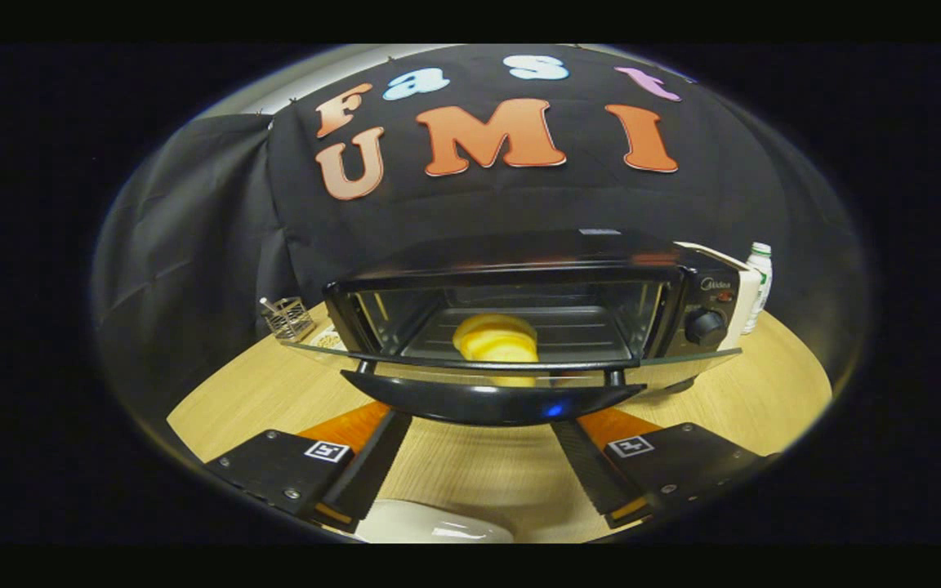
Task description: Open the toaster oven, put the food inside, and close the toaster oven door.
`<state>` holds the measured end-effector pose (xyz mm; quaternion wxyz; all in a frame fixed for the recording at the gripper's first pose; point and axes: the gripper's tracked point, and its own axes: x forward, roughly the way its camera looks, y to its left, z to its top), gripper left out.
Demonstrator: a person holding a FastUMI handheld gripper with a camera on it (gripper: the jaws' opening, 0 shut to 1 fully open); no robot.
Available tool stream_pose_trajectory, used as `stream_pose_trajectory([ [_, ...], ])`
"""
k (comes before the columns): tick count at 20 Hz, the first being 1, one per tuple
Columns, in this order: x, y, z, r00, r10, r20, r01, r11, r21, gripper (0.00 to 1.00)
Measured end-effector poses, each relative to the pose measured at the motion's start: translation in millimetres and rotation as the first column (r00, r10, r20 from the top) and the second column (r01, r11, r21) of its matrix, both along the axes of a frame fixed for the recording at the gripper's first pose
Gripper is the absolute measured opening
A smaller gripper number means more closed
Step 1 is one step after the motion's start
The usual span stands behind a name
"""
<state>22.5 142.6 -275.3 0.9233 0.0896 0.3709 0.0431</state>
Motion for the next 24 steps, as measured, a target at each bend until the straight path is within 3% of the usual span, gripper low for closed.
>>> stream_pose_trajectory([
  [10, 54.1, -18.2, 5.2, 0.997, -0.056, 0.057, 0.062, 0.992, -0.111, 0.99],
  [15, 43.1, -8.1, 8.4, 0.999, -0.013, 0.050, 0.019, 0.993, -0.112, 0.98],
  [19, 30.8, -4.6, 43.0, 0.990, 0.001, 0.140, 0.010, 0.997, -0.076, 0.98],
  [24, 16.4, -15.9, 112.9, 0.948, 0.006, 0.318, 0.013, 0.998, -0.057, 0.98],
])
